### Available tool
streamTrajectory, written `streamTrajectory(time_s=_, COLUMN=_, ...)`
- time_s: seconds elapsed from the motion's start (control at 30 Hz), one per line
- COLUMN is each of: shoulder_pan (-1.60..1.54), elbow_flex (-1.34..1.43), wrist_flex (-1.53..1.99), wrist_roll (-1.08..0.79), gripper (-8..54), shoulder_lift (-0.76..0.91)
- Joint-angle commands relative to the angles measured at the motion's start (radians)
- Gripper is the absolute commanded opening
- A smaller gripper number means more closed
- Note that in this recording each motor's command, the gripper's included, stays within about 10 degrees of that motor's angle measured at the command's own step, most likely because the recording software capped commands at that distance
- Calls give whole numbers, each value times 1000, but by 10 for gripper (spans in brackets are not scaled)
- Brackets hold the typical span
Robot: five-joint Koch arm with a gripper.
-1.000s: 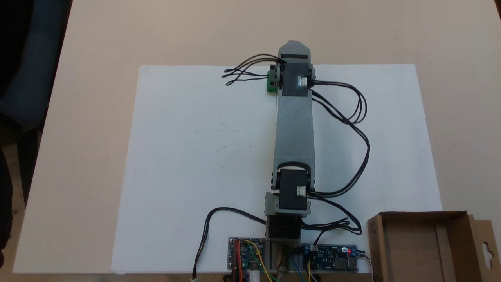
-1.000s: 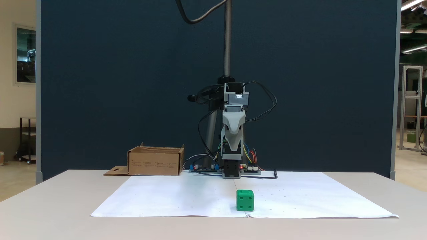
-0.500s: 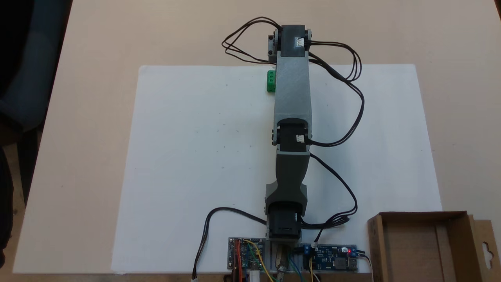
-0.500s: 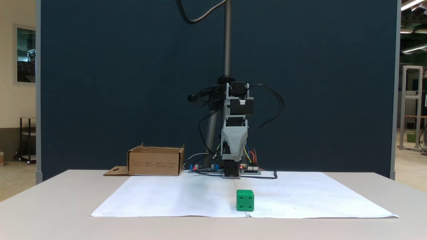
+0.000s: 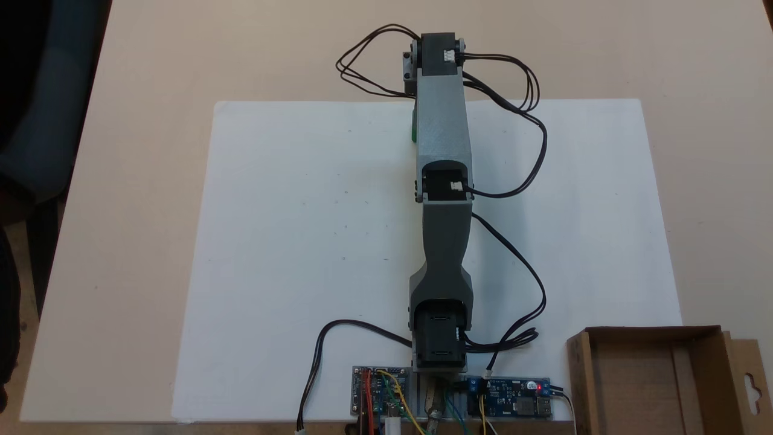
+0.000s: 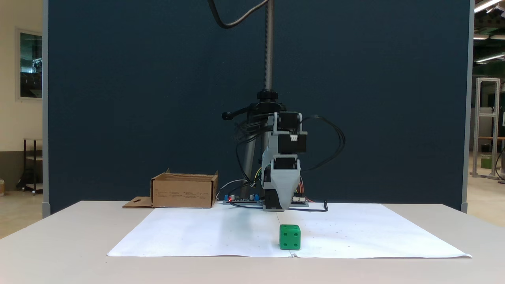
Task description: Grasp a green dice and put it in the bin.
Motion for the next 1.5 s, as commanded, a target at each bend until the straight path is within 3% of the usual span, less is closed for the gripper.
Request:
streamTrajectory(time_s=0.0, shoulder_pan=-20, elbow_flex=-58, wrist_flex=46, wrist_roll=64, gripper=415, shoulder_lift=2)
streamTrajectory(time_s=0.77, shoulder_pan=-25, elbow_flex=-106, wrist_flex=40, wrist_roll=61, gripper=416, shoulder_lift=-169)
streamTrajectory(time_s=1.47, shoulder_pan=-34, elbow_flex=-133, wrist_flex=-15, wrist_roll=61, gripper=415, shoulder_lift=-219)
